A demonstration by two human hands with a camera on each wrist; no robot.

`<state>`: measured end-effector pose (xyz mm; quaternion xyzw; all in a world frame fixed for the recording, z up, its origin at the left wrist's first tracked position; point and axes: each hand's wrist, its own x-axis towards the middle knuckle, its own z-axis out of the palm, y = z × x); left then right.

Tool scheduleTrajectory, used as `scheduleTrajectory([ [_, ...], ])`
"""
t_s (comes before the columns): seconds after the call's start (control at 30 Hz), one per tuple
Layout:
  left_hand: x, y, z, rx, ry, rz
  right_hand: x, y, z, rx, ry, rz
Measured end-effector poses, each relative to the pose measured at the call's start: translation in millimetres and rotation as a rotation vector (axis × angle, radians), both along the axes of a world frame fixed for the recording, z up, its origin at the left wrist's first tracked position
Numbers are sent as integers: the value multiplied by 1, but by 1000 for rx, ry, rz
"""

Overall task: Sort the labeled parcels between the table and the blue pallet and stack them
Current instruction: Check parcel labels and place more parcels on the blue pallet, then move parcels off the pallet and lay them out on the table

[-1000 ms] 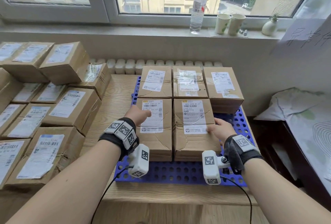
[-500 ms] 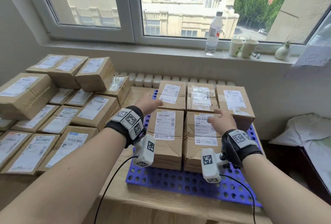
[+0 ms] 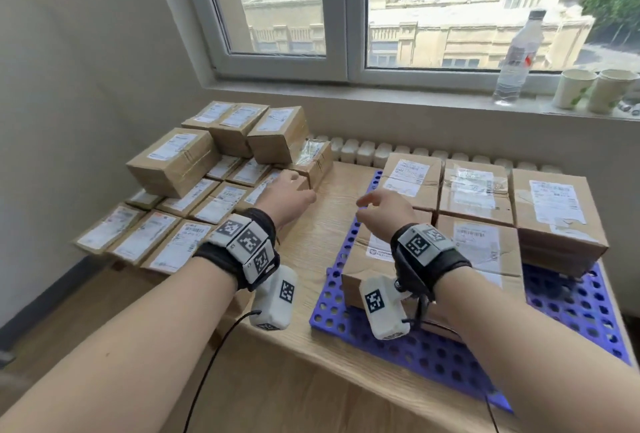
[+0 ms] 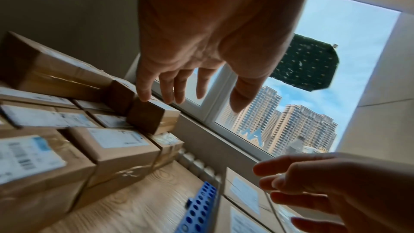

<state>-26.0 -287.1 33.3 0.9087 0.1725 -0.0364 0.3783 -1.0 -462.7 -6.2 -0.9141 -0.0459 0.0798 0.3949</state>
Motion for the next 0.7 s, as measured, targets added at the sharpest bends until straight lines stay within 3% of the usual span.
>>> scheduleTrajectory([
  [0.3, 9, 101, -4, -53, -49, -8, 17, 100, 19, -138, -80, 89],
  [0.7, 38, 301, -10, -53, -55, -21, 61, 291, 14, -126, -54, 54],
])
